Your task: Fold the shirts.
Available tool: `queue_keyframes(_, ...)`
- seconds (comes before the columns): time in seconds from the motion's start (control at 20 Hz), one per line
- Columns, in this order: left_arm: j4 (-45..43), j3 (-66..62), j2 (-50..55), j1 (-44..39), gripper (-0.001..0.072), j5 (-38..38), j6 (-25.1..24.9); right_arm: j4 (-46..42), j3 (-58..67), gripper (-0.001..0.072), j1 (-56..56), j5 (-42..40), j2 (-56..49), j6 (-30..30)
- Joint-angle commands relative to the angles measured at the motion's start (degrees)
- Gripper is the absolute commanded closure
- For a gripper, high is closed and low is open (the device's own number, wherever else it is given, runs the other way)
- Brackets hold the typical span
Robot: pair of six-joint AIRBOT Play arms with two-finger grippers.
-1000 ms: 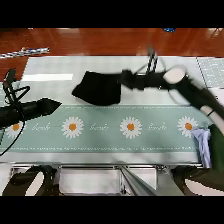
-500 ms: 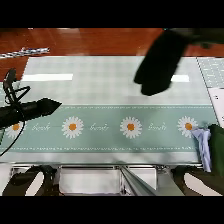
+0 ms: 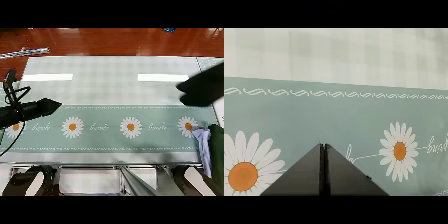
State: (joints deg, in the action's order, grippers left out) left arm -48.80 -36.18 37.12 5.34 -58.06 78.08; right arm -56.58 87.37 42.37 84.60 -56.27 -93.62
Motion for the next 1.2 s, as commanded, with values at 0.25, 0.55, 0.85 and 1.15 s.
queue_keyframes(0.25,0.0,0.0,0.0,0.0,0.0692,1.7,-1.1,-20.4,-9.8,0.0692,22.6,14.4,6.1,-1.0)
queue_keyframes(0.55,0.0,0.0,0.0,0.0,0.0692,6.8,-3.1,-57.5,-19.7,0.069,22.9,17.3,13.9,-7.0)
queue_keyframes(0.85,-0.1,0.0,0.1,0.0,0.0691,12.6,-4.0,-63.1,-31.0,0.0296,22.9,18.6,15.1,-7.2)
queue_keyframes(1.15,0.0,-7.2,3.3,0.0,0.0691,13.7,-6.8,-49.4,-23.5,0.0689,18.3,10.9,13.6,-1.1)
